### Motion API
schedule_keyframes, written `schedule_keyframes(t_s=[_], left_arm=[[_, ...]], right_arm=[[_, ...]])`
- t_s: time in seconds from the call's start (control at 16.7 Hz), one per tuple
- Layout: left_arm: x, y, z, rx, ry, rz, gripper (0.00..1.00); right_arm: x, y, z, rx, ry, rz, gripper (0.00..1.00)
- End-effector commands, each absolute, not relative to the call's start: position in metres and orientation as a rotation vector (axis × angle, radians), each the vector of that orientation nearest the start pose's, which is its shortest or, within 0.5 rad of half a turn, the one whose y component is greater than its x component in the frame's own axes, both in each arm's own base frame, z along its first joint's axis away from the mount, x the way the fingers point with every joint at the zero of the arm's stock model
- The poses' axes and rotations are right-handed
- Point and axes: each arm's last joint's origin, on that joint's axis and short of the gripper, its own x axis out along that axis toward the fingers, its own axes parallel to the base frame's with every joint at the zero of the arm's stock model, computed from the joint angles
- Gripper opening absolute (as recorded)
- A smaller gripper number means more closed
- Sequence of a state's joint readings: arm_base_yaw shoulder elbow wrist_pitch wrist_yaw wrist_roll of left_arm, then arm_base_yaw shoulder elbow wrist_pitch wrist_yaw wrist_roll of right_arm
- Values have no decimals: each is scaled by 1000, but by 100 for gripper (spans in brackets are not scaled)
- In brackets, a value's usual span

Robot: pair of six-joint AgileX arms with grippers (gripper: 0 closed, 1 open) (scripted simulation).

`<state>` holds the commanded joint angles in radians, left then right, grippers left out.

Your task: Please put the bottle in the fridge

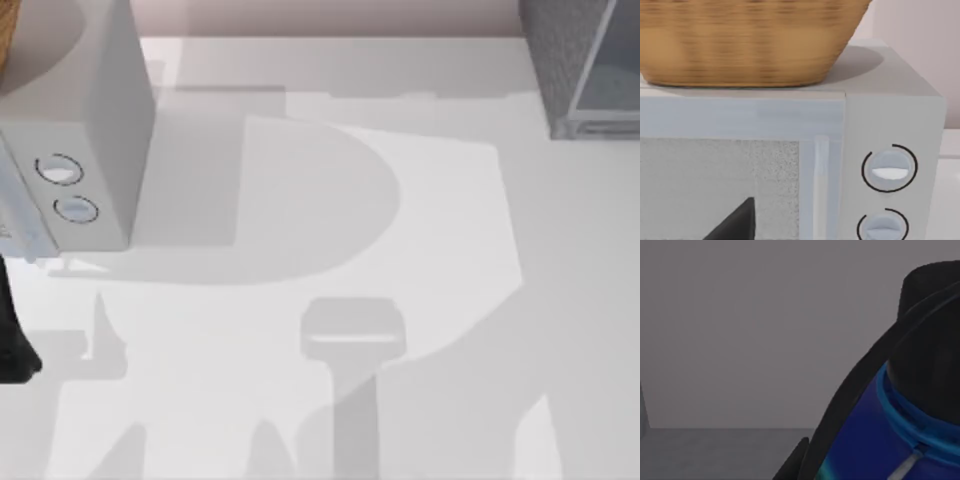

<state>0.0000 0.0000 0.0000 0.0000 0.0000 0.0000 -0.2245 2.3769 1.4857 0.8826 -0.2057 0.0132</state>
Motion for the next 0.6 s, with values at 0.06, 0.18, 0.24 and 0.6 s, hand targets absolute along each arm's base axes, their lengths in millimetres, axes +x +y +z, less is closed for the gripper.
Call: schedule_keyframes(t_s=[0.06,0.18,0.24,0.6], left_arm=[[106,-1,160,0,0,0,100],[106,-1,160,0,0,0,100],[106,-1,160,0,0,0,100],[106,-1,160,0,0,0,100]], right_arm=[[504,-103,128,4,11,8,46],[504,-103,128,4,11,8,61],[504,-103,128,4,11,8,68],[504,-103,128,4,11,8,100]])
